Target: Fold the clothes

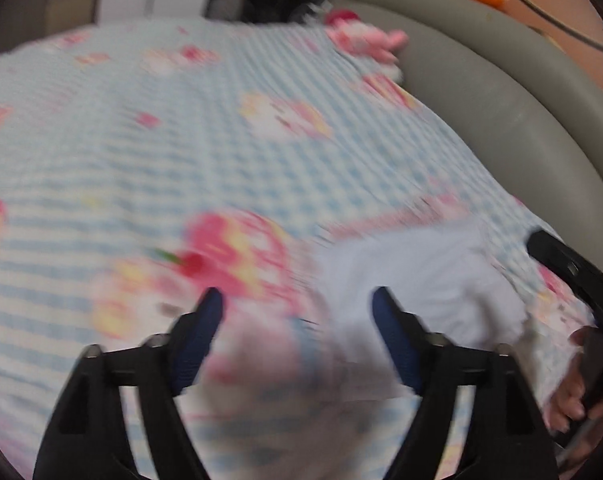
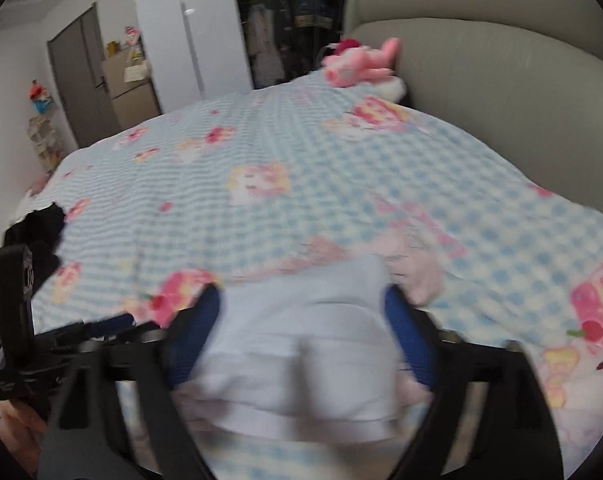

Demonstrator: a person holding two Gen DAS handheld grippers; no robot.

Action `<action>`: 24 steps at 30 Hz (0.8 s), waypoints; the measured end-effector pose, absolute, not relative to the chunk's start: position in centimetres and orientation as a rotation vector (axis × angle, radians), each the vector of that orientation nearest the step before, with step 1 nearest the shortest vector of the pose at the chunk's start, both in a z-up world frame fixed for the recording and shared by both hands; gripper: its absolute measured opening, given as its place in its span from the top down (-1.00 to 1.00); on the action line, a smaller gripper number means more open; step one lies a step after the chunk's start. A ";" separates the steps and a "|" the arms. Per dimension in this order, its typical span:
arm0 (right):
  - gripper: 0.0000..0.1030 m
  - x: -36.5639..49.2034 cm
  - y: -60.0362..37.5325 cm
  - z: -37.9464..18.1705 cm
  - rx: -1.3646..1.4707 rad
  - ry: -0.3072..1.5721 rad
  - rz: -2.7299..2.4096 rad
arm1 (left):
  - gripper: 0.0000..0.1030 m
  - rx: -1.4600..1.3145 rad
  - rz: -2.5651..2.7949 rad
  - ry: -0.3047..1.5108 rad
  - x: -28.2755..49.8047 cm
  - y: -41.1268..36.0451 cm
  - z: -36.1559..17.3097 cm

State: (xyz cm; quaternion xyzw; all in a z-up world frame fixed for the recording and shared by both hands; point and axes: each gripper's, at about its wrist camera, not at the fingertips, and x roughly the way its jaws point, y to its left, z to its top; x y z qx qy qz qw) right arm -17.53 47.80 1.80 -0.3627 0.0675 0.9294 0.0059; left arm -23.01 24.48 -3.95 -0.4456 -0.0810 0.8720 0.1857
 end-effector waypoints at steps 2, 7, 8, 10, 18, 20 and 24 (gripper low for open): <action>-0.91 -18.4 44.8 2.2 -1.172 0.198 2.914 | -0.59 -1.276 2.541 -0.180 -23.3 21.6 -2.7; -0.94 -19.5 36.7 1.4 -1.281 0.224 2.902 | -0.59 -1.280 2.714 -0.134 -22.7 14.7 0.1; -0.94 -19.4 35.3 1.4 -1.298 0.228 2.899 | -0.59 -1.276 2.736 -0.147 -22.3 13.3 0.6; -0.94 -19.1 32.9 1.3 -1.324 0.230 2.898 | -0.59 -1.271 2.773 -0.145 -21.5 11.3 1.3; -0.96 -14.7 25.8 2.4 -1.337 0.105 2.867 | -0.59 -1.195 2.876 -0.104 -15.1 4.8 3.5; -0.96 -12.7 24.9 2.4 -1.325 0.100 2.860 | -0.59 -1.196 2.891 -0.123 -12.7 3.3 3.6; -0.96 -8.1 23.4 2.1 -1.327 0.119 2.852 | -0.59 -1.232 2.897 -0.217 -8.7 0.9 3.3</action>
